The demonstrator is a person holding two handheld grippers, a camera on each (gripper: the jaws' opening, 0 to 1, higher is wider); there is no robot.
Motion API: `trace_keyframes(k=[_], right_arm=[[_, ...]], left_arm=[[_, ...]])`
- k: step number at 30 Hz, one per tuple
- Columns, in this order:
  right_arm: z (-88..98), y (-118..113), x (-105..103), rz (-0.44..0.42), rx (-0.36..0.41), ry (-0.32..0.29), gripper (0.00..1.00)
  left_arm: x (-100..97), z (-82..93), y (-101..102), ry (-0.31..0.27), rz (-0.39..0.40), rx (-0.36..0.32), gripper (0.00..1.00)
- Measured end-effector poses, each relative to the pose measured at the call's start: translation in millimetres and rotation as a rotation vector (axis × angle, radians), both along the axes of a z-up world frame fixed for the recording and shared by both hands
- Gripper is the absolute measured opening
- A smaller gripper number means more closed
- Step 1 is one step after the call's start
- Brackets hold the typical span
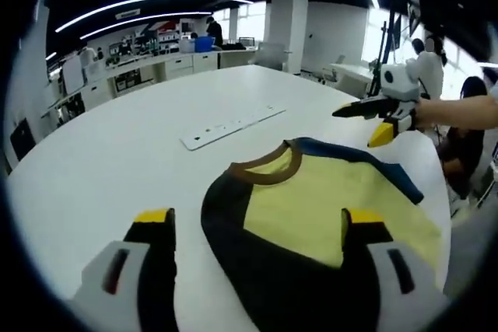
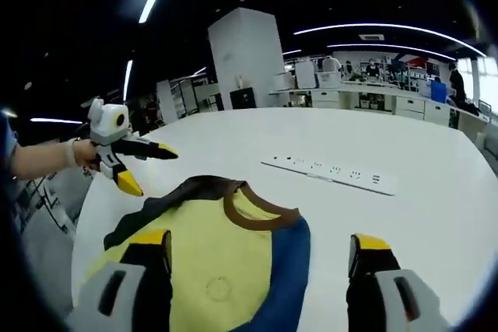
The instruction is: Fold the garment on the visible template until the final outline fits inside the template.
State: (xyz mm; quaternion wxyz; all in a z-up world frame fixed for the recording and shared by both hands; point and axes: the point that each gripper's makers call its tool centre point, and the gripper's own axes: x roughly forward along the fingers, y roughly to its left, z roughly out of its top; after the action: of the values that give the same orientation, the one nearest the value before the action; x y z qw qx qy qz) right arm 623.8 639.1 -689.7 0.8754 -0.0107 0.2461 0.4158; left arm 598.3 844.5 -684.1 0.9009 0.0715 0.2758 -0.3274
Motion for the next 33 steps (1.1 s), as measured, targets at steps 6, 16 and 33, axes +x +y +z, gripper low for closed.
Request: trace_keyframes(k=[6, 16, 33], right_arm=[[8.3, -16, -22, -0.024, -0.011, 0.005, 0.93], [16.0, -37, -66, -0.084, -0.005, 0.022, 0.90], [23.0, -62, -123, -0.198, -0.017, 0.050, 0.88]], left_arm=[[-19.6, 17.7, 1, -0.030, -0.005, -0.008, 0.85], [-72.6, 30.8, 3, -0.046, -0.024, -0.007, 0.83], [-141.2, 31.3, 23, -0.021, -0.058, -0.031, 0.81]])
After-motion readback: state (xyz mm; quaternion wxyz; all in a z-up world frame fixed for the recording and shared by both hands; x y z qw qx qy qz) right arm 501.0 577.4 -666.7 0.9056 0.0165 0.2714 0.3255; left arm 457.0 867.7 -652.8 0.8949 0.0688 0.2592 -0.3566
